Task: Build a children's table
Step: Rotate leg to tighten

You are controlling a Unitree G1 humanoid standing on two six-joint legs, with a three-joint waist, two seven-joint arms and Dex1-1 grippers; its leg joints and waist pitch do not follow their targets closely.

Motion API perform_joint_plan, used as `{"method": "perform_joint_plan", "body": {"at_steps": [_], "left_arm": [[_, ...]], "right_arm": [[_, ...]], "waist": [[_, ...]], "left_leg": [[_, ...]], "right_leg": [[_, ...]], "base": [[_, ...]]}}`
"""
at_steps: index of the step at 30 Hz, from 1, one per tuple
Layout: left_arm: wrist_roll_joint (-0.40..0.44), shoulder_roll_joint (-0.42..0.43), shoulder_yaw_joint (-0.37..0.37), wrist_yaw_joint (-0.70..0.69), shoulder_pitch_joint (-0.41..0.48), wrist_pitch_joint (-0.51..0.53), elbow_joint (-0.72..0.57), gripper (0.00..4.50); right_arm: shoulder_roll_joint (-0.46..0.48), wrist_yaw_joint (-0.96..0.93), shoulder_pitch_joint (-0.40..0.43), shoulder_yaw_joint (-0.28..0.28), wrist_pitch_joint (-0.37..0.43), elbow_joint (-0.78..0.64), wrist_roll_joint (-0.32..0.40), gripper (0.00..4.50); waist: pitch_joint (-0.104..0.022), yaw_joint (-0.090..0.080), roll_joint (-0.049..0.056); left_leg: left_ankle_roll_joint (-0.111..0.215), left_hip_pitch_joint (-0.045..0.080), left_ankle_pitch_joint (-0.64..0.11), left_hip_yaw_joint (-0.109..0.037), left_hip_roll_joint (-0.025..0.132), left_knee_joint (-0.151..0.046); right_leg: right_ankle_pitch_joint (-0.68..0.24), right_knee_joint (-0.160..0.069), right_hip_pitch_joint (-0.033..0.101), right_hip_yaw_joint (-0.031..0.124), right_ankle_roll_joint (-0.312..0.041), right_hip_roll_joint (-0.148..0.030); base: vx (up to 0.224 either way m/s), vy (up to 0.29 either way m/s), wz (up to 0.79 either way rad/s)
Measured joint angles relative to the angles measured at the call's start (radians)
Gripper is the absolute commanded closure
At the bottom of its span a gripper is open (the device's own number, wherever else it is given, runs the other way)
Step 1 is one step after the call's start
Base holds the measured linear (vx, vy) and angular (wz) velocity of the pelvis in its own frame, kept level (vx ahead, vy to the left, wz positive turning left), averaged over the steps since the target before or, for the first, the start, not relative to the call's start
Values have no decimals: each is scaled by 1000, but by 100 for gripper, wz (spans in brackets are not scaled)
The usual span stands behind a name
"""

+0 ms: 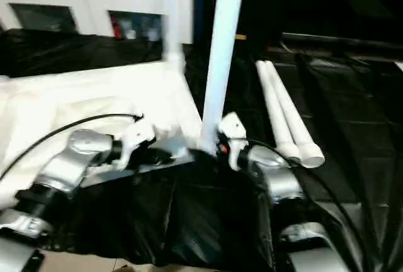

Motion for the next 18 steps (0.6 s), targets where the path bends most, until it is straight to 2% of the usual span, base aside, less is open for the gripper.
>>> {"method": "perform_joint_plan", "body": {"at_steps": [3,7,14,18], "left_arm": [[-9,12,-12,-53,-2,-18,8,450],[-12,16,-23,-96,-19,-42,38,450],[-12,10,-32,-100,-28,-50,50,450],[-11,-5,-20,-74,-28,-48,67,450]], "right_arm": [[-41,113,7,21,25,-25,19,55],[-76,185,7,45,37,-47,21,90],[-83,188,19,40,42,-60,22,137],[-64,127,36,22,35,-60,22,168]], "waist": [[0,9,0],[0,17,2],[0,20,2],[0,23,2]], "left_leg": [[0,-2,0,0,1,3],[0,-2,0,0,1,5],[0,-2,0,0,1,5],[0,-2,0,0,1,5]], "right_leg": [[0,0,0,0,0,0],[0,1,0,0,0,0],[0,1,1,0,0,-1],[0,1,3,0,0,-1]], "base": [[0,0,0],[0,0,0],[0,0,0],[0,0,0]]}}
